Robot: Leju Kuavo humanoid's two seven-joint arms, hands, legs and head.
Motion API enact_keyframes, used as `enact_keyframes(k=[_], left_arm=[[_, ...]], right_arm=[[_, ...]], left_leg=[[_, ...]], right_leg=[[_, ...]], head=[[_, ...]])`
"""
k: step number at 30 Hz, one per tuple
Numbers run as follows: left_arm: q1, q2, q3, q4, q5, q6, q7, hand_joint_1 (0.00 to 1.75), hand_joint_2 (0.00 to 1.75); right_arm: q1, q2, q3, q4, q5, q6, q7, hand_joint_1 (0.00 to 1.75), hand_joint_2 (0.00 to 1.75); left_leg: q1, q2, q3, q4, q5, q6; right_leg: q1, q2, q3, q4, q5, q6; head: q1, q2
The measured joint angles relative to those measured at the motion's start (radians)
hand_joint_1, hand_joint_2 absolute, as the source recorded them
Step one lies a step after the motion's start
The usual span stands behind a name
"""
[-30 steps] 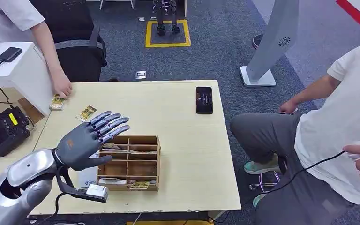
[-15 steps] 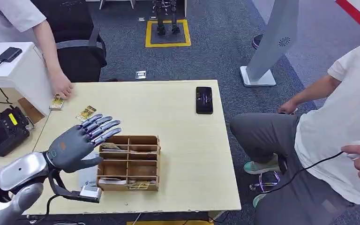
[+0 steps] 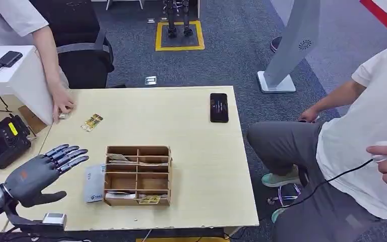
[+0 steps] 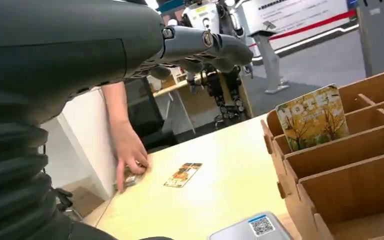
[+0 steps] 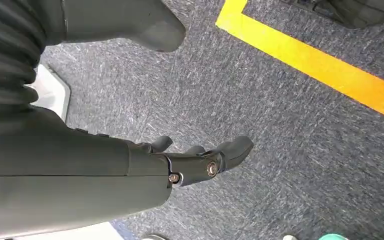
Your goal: Pass the card to the sensor for recognition and then transmit it.
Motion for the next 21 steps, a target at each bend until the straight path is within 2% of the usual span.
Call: enact_keyframes(k=[4,6,9,12,15,21], left_arm=[[0.002,0.001,0.002,0.0,-0.013,0.001,0.002,0.0,1.75],[0.005,-0.005,0.002,0.0,-0.034,0.024,0.002,0.0,1.75],[0.006,-0.041,0.002,0.0,-0.086,0.079,0.004,0.0,1.75],[0.006,-0.066,0.002,0.0,-0.105,0.09,0.009,0.0,1.75],[0.005,-0.092,0.002,0.0,-0.135,0.13,0.021,0.0,1.75],[0.003,-0.178,0.002,0.0,-0.077,0.134,0.021,0.0,1.75]], right_arm=[[-0.001,0.0,-0.001,0.0,0.0,0.0,0.0,0.0,1.75],[-0.001,0.0,-0.002,0.0,0.0,-0.001,0.0,0.0,1.75],[-0.001,0.0,-0.002,0.0,0.003,-0.001,0.0,0.0,1.75],[-0.002,0.0,-0.002,0.0,0.003,-0.002,0.0,0.0,1.75],[-0.002,0.0,-0.005,0.0,0.003,-0.003,0.0,0.0,1.75],[-0.003,0.0,-0.008,0.0,0.004,-0.003,-0.001,0.0,1.75]], left_leg=[[0.0,0.0,0.0,0.0,0.0,0.0],[0.0,0.0,0.0,0.0,0.0,0.0],[0.0,0.0,0.0,0.0,0.0,0.0],[0.0,0.0,0.0,0.0,0.0,0.0],[0.0,0.0,0.0,0.0,0.0,0.0],[-0.001,0.0,0.0,0.0,0.0,0.0]], right_leg=[[0.0,0.0,0.0,0.0,0.0,0.0],[0.0,0.0,0.0,0.0,0.0,0.0],[0.0,0.0,0.0,0.0,0.0,0.0],[0.0,0.0,0.0,0.0,0.0,0.0],[0.0,0.0,-0.001,-0.001,0.0,0.0],[0.0,0.0,0.0,-0.001,0.0,0.0]], head=[[0.0,0.0],[0.0,0.0],[0.0,0.0],[0.0,0.0],[0.0,0.0],[0.0,0.0]])
